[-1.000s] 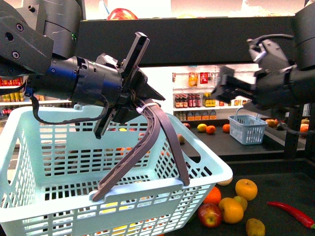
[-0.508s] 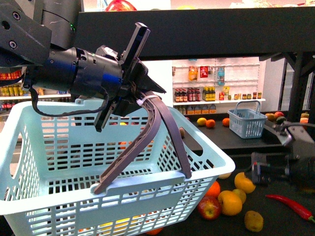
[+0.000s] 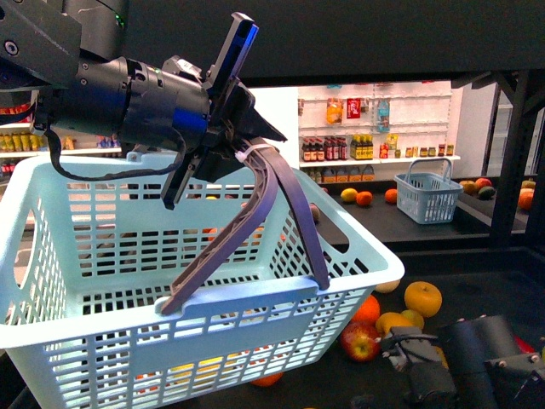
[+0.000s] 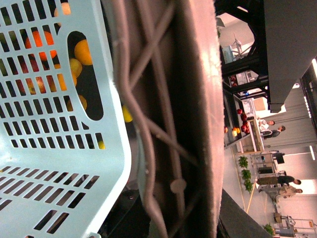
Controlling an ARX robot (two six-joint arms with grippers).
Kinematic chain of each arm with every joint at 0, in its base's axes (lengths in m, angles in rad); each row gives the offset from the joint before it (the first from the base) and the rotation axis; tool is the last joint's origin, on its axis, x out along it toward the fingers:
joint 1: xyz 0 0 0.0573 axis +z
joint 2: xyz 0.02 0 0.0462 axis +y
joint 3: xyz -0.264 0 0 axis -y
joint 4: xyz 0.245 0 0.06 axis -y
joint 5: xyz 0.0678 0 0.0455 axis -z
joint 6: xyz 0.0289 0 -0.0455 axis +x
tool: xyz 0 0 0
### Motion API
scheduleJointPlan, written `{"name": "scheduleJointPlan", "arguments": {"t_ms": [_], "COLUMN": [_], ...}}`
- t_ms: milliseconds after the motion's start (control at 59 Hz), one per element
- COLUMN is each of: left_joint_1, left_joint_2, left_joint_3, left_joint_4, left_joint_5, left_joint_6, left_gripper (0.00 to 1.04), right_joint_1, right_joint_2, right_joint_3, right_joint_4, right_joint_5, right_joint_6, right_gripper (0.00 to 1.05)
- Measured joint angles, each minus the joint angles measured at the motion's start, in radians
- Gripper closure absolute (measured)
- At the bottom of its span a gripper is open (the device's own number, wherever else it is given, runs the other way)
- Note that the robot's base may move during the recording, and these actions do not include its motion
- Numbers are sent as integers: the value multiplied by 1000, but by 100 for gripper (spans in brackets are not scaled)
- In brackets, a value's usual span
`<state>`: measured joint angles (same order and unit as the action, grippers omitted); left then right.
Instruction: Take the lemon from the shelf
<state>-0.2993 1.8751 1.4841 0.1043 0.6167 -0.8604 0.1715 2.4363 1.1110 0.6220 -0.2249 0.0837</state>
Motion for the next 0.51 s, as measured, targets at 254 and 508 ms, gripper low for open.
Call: {"name": "scheduleJointPlan", "arguments": {"t_ms": [254, 508], "left_joint_1": [0, 0], "left_joint_2": [0, 0], "left_joint_3": [0, 0], "left_joint_4": [0, 0], "left_joint_5": [0, 0], "left_joint_6": [0, 0], "left_gripper": [93, 93], "right_joint_1": [76, 106], "right_joint_2": [143, 268], "right_joint_3": [129, 283], "right_joint_4": [25, -13], "right_joint_5": [37, 56], "right_joint_6": [-113, -270], "right_gripper": [7, 7]}}
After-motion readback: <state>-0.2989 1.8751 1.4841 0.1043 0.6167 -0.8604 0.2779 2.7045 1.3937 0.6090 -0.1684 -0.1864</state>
